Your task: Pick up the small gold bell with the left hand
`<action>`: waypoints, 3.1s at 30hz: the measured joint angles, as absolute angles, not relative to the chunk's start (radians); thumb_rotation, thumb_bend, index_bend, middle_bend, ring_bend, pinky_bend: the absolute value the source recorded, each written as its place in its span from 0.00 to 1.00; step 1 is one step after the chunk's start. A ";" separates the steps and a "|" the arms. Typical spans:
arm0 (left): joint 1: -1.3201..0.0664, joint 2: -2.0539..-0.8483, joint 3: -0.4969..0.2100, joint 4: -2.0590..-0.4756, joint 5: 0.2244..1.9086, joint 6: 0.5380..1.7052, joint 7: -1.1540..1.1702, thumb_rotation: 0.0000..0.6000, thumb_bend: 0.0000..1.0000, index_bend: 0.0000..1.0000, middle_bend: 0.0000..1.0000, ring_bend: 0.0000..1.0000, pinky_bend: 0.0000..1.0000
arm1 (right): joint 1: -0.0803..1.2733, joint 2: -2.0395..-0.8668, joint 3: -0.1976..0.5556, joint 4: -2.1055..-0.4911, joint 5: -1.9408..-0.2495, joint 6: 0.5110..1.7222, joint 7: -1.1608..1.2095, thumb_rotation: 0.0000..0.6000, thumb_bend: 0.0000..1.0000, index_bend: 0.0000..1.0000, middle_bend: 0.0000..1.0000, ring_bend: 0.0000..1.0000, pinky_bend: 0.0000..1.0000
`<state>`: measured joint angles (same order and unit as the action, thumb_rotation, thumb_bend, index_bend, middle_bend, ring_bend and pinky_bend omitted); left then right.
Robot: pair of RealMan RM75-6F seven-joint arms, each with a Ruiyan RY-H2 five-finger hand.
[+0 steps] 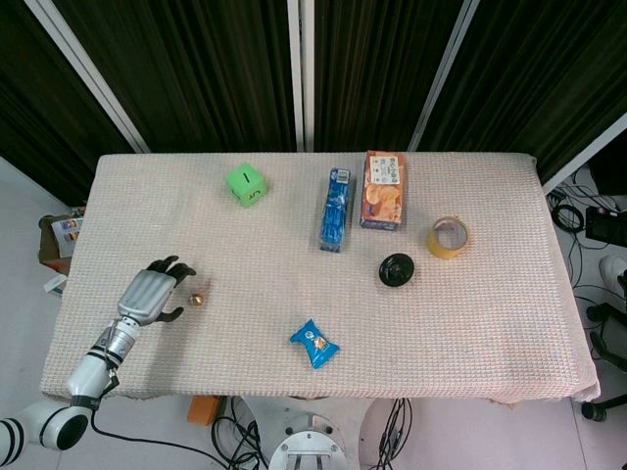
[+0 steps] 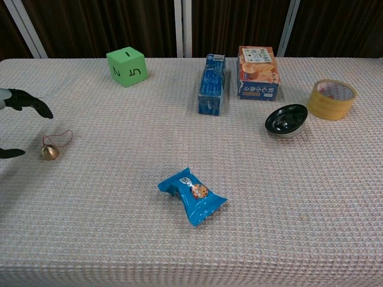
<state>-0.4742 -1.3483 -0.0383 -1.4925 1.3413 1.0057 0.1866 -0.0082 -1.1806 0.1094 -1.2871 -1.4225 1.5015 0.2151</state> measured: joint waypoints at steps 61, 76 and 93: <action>-0.506 -1.425 -0.033 -1.397 1.336 0.977 0.097 1.00 0.39 0.54 0.29 0.10 0.20 | -0.002 -1.189 0.112 -1.295 -1.375 1.450 0.168 1.00 0.18 0.00 0.00 0.00 0.00; -0.506 -1.424 -0.030 -1.394 1.342 0.979 0.081 1.00 0.39 0.51 0.29 0.10 0.20 | 0.000 -1.191 0.112 -1.297 -1.369 1.440 0.160 1.00 0.18 0.00 0.00 0.00 0.00; -0.508 -1.434 -0.035 -1.378 1.340 0.980 0.063 1.00 0.39 0.56 0.30 0.11 0.20 | 0.001 -1.189 0.110 -1.303 -1.365 1.431 0.151 1.00 0.19 0.00 0.00 0.00 0.00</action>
